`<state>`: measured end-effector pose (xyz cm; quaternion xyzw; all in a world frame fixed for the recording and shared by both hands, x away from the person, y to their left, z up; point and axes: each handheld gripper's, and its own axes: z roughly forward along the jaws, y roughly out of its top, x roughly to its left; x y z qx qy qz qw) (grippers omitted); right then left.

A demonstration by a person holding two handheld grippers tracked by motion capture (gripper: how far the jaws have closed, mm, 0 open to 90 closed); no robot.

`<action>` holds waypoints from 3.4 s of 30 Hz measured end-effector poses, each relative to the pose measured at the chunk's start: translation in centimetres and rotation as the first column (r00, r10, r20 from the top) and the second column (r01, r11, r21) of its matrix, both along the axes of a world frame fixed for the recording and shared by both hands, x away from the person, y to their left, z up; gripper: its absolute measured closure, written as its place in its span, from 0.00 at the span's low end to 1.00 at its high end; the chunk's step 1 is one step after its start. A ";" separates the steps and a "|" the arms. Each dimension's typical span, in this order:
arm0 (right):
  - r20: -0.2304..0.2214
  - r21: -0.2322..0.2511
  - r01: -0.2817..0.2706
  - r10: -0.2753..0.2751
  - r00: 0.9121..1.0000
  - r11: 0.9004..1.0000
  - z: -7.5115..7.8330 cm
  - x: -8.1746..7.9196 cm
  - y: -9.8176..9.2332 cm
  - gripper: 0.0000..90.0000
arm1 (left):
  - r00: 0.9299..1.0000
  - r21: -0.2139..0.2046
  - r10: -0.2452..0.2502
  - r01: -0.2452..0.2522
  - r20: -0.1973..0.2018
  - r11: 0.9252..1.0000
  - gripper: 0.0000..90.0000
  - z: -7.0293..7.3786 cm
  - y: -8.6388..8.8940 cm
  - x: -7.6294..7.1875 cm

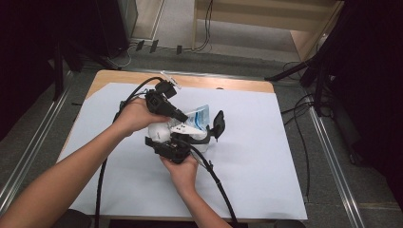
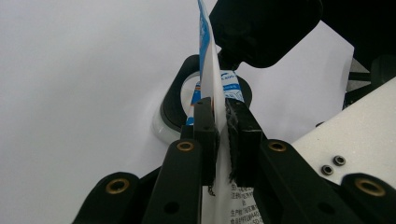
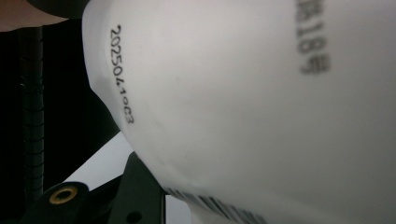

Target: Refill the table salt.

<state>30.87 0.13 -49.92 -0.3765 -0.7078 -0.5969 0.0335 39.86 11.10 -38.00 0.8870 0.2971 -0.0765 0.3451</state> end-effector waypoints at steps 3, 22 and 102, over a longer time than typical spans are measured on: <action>0.000 0.002 0.000 0.000 1.000 1.000 0.0 0.0 0.0 0.71 | 1.000 0.003 -0.002 0.002 0.003 1.000 0.94 0.0 0.0 0.0; 0.003 -0.011 0.004 -0.004 1.000 1.000 -0.1 0.0 0.0 0.71 | 1.000 -0.007 -0.001 0.001 0.008 1.000 0.94 -0.1 0.1 0.0; -0.004 0.012 0.008 -0.008 1.000 1.000 0.4 0.1 0.0 0.70 | 1.000 -0.001 -0.002 0.002 0.018 1.000 0.94 0.5 -0.3 0.1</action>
